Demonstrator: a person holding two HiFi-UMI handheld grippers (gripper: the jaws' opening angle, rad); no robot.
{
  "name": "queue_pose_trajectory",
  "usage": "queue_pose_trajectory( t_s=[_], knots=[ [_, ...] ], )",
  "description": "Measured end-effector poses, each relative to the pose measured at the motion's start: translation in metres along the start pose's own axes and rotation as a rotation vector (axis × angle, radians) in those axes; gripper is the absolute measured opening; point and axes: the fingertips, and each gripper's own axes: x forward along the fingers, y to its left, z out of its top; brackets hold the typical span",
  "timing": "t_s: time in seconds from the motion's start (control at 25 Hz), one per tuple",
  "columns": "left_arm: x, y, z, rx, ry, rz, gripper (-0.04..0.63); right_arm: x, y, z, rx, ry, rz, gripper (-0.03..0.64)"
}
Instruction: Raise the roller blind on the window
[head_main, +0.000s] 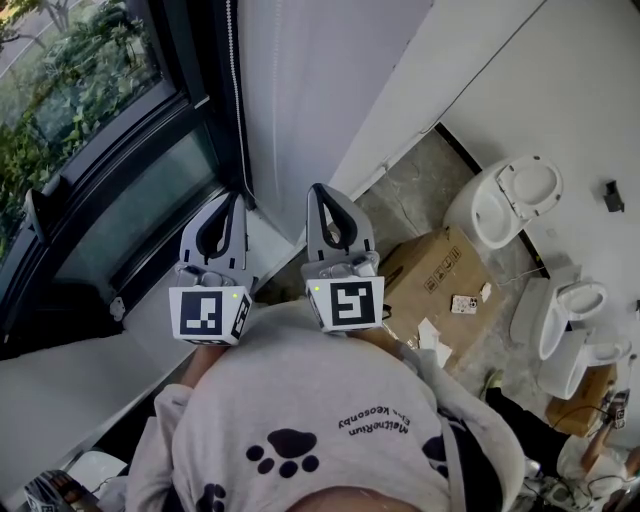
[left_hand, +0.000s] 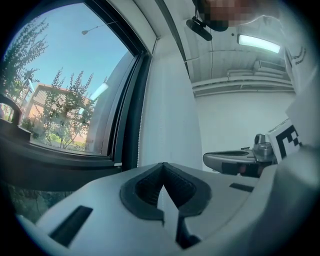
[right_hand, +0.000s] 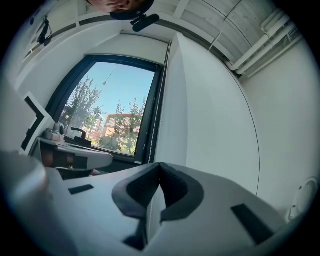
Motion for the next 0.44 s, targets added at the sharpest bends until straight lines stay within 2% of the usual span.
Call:
queue_pose_trajectory(
  t_s=[0.44],
  knots=[
    [0.0004, -0.0028, -0.0027, 0.014, 0.008, -0.006, 0.008, 0.0017, 0.0061, 0.0006, -0.016, -0.009, 0.030, 0.009]
  ],
)
